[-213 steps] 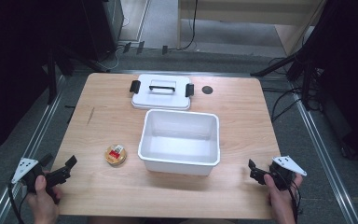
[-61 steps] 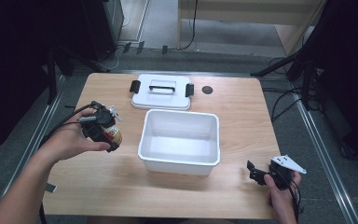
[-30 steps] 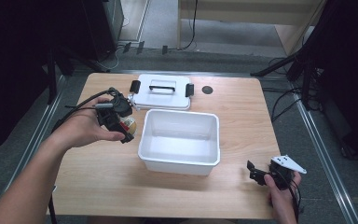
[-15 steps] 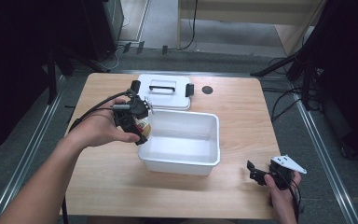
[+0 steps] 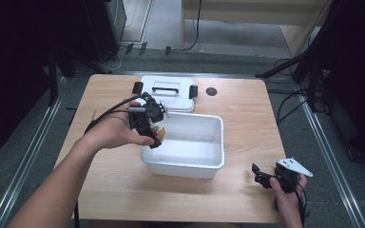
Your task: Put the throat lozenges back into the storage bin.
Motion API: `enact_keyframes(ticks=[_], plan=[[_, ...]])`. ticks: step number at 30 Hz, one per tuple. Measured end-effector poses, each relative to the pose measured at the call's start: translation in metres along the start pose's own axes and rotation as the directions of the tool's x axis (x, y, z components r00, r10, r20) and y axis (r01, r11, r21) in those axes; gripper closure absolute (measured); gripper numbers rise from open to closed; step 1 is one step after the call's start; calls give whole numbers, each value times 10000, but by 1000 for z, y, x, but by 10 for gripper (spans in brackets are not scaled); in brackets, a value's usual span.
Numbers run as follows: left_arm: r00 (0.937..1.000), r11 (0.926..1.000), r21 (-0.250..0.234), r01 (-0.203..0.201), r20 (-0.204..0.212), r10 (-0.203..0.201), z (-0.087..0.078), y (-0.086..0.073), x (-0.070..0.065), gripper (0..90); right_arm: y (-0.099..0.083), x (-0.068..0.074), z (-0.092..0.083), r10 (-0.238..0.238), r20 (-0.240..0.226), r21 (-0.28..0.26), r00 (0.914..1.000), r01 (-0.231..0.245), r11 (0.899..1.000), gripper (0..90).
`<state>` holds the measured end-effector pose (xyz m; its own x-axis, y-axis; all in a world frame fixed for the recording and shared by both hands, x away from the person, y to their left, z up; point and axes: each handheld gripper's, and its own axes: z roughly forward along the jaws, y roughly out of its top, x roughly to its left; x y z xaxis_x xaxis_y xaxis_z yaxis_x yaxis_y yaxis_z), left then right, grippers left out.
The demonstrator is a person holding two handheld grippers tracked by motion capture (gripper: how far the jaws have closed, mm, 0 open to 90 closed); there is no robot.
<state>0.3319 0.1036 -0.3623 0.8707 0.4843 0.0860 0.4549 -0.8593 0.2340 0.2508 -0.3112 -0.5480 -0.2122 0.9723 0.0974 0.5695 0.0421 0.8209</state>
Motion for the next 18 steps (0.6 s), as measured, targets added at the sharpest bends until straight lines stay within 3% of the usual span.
enact_keyframes(ticks=[9, 18], plan=[[9996, 9996, 71, -289, 82, 288, 13, 10, -2, 215, 0, 0, 0, -8, -36, 14, 10000, 8, 10000, 43], [9992, 9992, 203, -340, 237, 335, 29, 10, -1, 215, 0, 0, 0, -19, -53, 29, 10000, 19, 10000, 43]])
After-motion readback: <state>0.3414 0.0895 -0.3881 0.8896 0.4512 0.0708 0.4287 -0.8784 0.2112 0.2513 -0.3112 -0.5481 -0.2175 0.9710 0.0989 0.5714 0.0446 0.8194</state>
